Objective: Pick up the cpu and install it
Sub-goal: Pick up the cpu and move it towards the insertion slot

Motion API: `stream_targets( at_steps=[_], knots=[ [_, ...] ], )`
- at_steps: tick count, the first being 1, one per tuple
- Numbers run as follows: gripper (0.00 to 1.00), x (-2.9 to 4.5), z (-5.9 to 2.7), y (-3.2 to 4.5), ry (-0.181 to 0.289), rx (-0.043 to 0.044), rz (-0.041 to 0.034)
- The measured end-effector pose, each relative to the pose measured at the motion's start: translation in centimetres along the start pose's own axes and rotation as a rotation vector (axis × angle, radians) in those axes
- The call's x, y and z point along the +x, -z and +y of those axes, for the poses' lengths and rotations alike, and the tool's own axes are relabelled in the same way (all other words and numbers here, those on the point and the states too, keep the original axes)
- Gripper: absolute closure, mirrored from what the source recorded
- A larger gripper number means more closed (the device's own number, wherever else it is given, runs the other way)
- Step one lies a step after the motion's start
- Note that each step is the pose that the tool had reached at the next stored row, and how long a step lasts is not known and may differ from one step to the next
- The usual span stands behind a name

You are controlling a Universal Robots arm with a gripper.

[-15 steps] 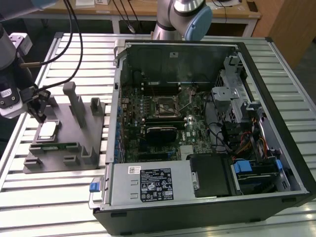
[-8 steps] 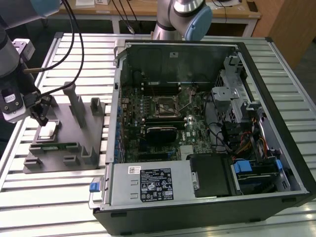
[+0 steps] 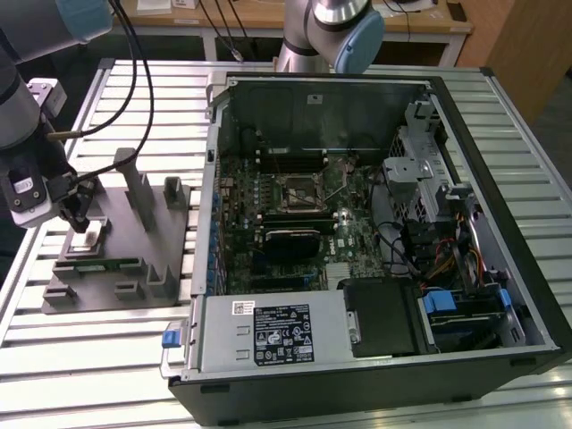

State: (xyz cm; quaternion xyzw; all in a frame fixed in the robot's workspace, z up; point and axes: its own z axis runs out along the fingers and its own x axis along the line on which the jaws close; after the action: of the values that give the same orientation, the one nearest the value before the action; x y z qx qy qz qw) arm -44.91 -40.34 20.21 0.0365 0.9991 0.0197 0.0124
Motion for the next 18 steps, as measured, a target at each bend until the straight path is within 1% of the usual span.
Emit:
stream_targets(
  at_steps=[3,12,13,14,16,17,18],
  knots=[
    [0.89,0.01,-0.01,-0.25,0.000,0.0018,0.0009],
    [0.89,0.01,-0.01,-0.29,0.000,0.0018,0.0009],
    [0.84,0.01,-0.01,-0.29,0.000,0.0018,0.0008],
    [0.84,0.01,-0.01,-0.29,0.000,0.0018,0.0009],
    [0.71,0.01,-0.01,-0.29,0.000,0.0019,0.0008],
    [0.71,0.01,-0.01,-0.29,0.000,0.0018,0.0008],
    [0.65,0.01,-0.01,-0.29,0.000,0.0018,0.0008]
  ],
)
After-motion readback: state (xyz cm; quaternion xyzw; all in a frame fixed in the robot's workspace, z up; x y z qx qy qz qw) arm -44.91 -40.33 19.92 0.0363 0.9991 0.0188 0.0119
